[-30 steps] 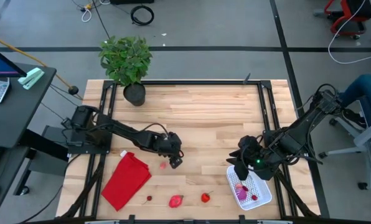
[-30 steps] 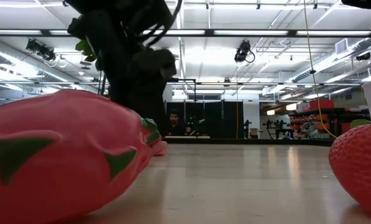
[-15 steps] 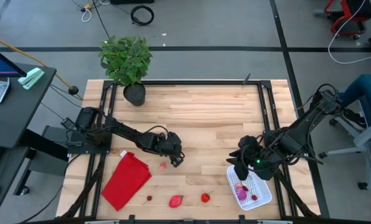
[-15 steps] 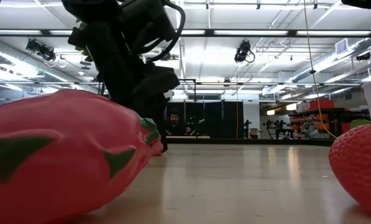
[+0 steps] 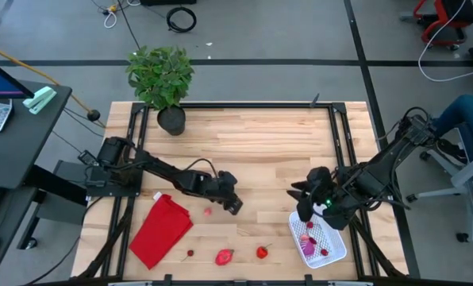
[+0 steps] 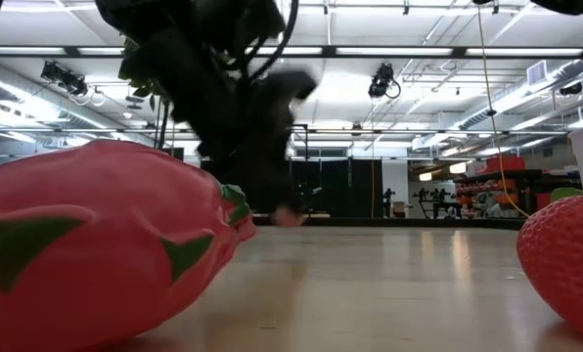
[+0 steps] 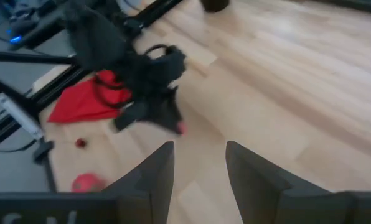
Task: Pick and placing Produce into tupperware
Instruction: Put the peach into the white basket
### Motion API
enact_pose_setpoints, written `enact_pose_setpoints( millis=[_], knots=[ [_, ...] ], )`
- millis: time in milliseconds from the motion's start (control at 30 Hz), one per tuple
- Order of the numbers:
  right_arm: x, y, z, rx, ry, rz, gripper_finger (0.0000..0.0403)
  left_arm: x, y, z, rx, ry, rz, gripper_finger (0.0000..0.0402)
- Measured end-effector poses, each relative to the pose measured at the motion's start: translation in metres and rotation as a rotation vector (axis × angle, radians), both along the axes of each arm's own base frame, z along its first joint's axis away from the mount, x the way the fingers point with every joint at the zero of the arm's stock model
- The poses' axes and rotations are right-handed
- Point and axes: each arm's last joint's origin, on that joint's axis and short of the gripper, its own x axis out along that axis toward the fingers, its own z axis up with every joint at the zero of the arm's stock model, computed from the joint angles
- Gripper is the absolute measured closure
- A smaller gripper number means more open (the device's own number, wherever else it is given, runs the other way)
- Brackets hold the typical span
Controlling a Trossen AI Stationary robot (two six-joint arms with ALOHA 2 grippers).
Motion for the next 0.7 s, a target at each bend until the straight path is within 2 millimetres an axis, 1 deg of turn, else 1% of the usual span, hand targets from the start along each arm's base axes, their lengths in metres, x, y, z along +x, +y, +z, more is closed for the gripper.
enact_pose_setpoints(
  millis=[133,200,267,367,500,600,667,700],
  knots=[
    [0.0,-0.009,-0.003,-0.05,0.045,-0.035,0.0249,0.017,-0.008,0.023,-0.072,-0.298,-0.014,0.0328],
    [0.0,-0.015,-0.004,-0.074,0.074,-0.055,0.0248,0.024,-0.013,0.04,-0.107,-0.458,-0.018,0.0326],
    [0.001,-0.022,-0.006,-0.104,0.107,-0.083,0.0248,0.032,-0.018,0.059,-0.111,-0.546,-0.035,0.0325],
    [0.002,-0.034,-0.008,-0.146,0.149,-0.144,0.0247,0.046,-0.031,0.09,-0.069,-0.627,-0.089,0.0328],
    [0.003,-0.053,-0.011,-0.193,0.226,-0.223,0.0247,0.073,-0.055,0.131,0.036,-0.697,-0.167,0.0329],
    [0.001,-0.068,-0.013,-0.223,0.303,-0.282,0.0247,0.096,-0.07,0.151,0.147,-0.67,-0.207,0.0324],
    [-0.001,-0.079,-0.013,-0.225,0.361,-0.316,0.0247,0.111,-0.078,0.158,0.194,-0.627,-0.235,0.0321],
    [-0.002,-0.084,-0.013,-0.215,0.386,-0.334,0.0247,0.118,-0.081,0.157,0.216,-0.598,-0.249,0.0321]
  ],
)
